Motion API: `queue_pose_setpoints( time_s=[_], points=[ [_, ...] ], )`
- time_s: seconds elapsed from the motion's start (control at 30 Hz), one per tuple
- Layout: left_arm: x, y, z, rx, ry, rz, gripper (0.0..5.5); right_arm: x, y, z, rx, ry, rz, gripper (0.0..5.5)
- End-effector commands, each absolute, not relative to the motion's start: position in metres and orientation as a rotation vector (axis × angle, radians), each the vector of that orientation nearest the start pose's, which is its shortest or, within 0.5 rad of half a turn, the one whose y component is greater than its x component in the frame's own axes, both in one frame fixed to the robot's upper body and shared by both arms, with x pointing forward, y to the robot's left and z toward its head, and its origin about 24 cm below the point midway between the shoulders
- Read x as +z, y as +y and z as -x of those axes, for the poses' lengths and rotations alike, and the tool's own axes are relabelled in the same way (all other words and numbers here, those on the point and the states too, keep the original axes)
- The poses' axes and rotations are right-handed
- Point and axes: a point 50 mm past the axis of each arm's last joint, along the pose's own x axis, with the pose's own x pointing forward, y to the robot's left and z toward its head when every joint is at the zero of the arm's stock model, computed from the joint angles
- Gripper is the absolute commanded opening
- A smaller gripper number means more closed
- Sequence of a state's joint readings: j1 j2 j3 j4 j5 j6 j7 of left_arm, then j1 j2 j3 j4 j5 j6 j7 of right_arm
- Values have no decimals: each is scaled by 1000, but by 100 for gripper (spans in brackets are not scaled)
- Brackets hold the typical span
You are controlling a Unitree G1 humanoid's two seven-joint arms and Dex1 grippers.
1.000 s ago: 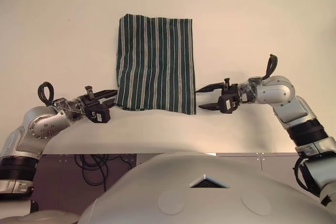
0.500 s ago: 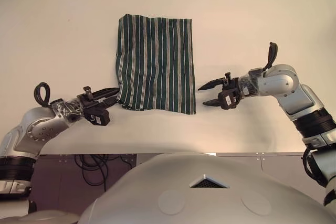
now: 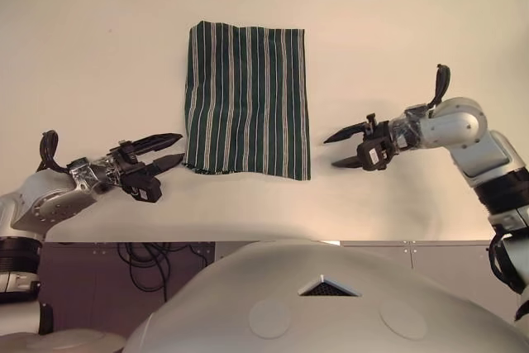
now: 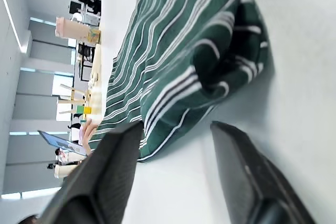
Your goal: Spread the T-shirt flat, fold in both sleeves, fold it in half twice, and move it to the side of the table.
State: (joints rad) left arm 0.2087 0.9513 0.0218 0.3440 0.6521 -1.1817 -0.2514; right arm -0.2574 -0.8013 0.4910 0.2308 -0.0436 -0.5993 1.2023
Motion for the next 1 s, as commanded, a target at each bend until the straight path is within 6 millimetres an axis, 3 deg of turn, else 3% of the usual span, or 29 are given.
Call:
queue_pose_setpoints(
  time_s=[0.03, 0.1, 0.27, 0.43, 0.73, 0.9, 1.0],
  points=[
    [46, 282, -152, -1204, -224, -1396, 300, 4, -192, -212, 1778, 373, 1025, 255],
    [45, 281, -150, -1217, -244, -1398, 320, 3, -177, -214, 1793, 353, 1020, 255],
    [45, 270, -159, -1188, -338, -1409, 400, 8, -168, -210, 1840, 346, 1006, 255],
    [38, 266, -160, -1206, -336, -1409, 412, 18, -166, -193, 1881, 351, 1006, 318],
    [31, 260, -151, -1235, -331, -1344, 286, 22, -164, -201, 1848, 325, 1055, 320],
    [31, 260, -150, -1230, -329, -1329, 195, 18, -159, -194, 1837, 283, 1068, 384],
    [33, 265, -151, -1228, -311, -1331, 156, 11, -154, -190, 1807, 250, 1068, 387]
  ],
)
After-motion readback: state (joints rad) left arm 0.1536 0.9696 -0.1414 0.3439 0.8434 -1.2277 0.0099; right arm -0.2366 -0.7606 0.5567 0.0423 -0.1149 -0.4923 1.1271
